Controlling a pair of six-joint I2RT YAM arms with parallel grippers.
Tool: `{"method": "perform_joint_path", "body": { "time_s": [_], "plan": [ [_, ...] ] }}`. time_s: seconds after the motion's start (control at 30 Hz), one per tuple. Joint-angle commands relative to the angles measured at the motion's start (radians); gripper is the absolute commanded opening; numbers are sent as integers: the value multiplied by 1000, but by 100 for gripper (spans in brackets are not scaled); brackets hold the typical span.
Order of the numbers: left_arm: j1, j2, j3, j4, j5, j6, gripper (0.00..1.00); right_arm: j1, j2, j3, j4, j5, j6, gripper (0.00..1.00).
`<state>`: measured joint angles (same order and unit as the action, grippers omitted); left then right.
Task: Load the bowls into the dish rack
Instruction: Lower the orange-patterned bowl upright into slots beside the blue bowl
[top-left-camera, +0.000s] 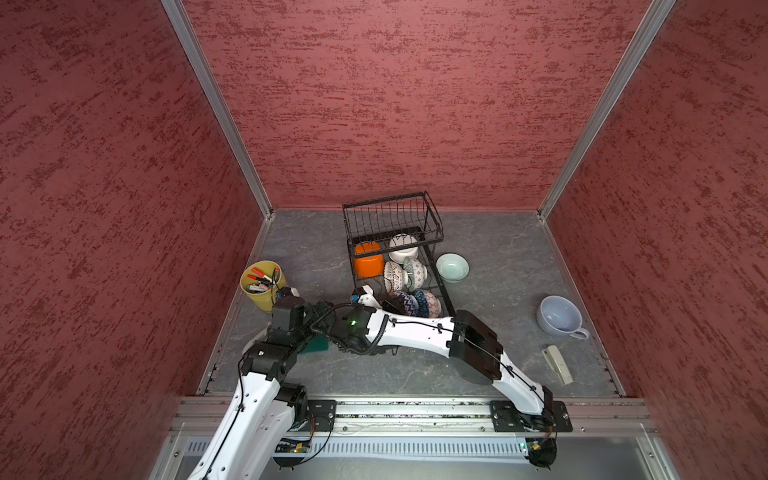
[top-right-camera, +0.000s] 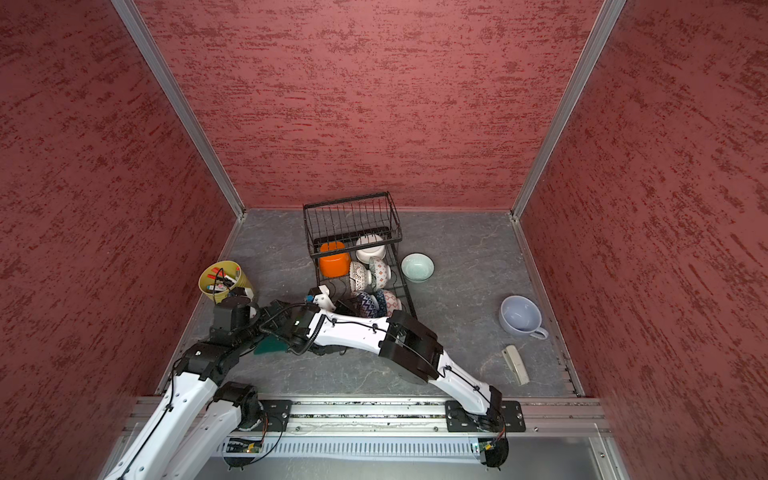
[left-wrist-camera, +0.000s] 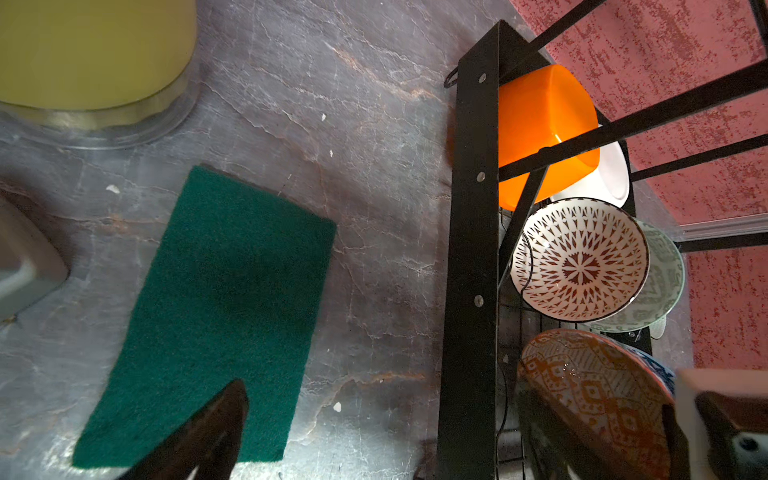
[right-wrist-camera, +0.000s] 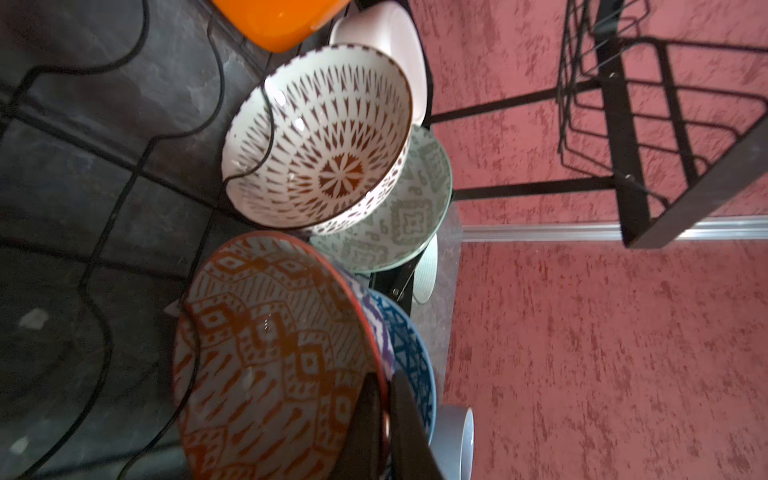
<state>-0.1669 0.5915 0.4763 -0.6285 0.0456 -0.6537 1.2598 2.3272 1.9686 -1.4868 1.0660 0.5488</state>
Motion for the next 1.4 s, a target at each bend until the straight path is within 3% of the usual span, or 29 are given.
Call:
{"method": "perform_joint_path", "body": {
  "time_s": [0.0,0.1,0.37,1.03,1.37],
  "plan": [
    [-6,-27,18,99,84,6,100,39,103,-10,102,-189,-6,0],
    [-5,-32,19,99,85,4,100,40,101,2,106,-200,-8,0],
    [-2,-29,34,89,100,6,99,38,70,26,147,-249,-41,16],
    [3,9,66,75,127,25,100,12,-55,16,229,-298,-93,43],
    [4,18,61,81,130,26,100,-6,-79,-18,234,-293,-74,46]
  ]
}}
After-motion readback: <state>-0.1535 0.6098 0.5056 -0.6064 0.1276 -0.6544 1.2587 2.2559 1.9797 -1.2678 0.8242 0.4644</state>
